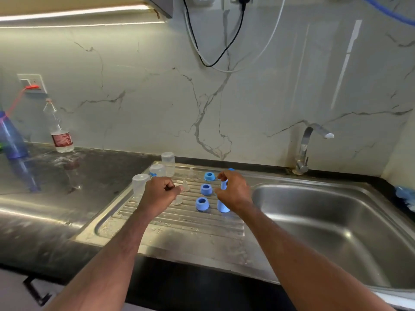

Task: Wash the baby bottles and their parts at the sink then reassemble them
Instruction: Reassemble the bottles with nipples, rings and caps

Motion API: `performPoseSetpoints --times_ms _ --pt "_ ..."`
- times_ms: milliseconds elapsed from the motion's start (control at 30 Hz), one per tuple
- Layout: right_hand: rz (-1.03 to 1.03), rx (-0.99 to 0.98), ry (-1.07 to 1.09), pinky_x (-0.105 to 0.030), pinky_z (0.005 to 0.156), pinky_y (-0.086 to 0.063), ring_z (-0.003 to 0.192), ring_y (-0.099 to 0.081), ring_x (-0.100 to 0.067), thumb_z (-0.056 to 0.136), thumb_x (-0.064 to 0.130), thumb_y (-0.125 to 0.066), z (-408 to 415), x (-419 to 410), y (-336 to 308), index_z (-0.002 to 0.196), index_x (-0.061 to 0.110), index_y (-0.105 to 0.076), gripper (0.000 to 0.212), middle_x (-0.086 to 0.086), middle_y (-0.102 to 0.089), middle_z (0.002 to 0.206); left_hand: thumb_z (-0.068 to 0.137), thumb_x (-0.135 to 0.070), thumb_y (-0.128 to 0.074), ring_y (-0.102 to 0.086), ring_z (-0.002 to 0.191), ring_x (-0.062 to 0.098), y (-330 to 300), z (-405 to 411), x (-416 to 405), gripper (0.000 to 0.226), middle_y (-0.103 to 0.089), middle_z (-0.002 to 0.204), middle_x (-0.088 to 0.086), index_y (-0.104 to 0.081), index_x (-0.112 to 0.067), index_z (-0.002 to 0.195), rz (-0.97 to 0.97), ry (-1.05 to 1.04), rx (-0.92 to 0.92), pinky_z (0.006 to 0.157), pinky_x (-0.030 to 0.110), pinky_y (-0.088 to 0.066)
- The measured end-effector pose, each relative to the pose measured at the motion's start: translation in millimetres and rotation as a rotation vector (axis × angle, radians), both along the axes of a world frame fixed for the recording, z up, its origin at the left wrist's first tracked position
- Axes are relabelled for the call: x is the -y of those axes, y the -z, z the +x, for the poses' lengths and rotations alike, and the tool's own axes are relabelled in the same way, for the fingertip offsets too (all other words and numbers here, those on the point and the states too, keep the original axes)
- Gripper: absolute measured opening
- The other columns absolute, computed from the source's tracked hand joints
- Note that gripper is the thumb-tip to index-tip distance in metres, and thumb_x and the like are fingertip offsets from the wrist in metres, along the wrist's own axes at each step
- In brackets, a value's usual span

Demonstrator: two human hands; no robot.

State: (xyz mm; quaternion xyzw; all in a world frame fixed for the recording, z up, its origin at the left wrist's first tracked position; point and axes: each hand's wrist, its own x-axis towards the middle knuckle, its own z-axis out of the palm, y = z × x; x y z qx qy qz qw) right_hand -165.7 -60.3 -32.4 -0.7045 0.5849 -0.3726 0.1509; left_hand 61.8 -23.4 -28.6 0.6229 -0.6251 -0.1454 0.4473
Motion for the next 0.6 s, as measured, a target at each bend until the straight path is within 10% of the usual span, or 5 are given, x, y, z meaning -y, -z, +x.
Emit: performPoseSetpoints --times_ms 267,600 --pt "-0.075 -0.099 -0.181 -0.039 0.094 -0.047 0.102 -0.061 -0.019 0.085 0.018 -0.069 71.9 6.5 -7.7 0.104 0.019 -0.068 0.019 0.004 -0.069 0.103 0.08 -0.01 -0.082 -0.049 0.042 -0.001 6.6 53.1 -12.4 0.044 -0.048 0.045 -0.011 -0.051 0.0 0.05 -0.093 -0.164 -0.081 0.043 0.009 -0.033" --pt "-0.072 -0.191 -0.268 -0.042 0.098 -0.048 0.099 -0.059 -0.017 0.09 0.019 -0.069 120.6 21.4 -4.8 0.103 0.02 -0.07 0.014 0.002 -0.07 0.105 0.081 -0.008 -0.074 -0.035 0.047 0.011 5.4 95.0 1.5 0.046 -0.041 0.046 -0.002 -0.043 -0.014 0.047 -0.122 -0.258 -0.152 0.052 0.025 -0.032"
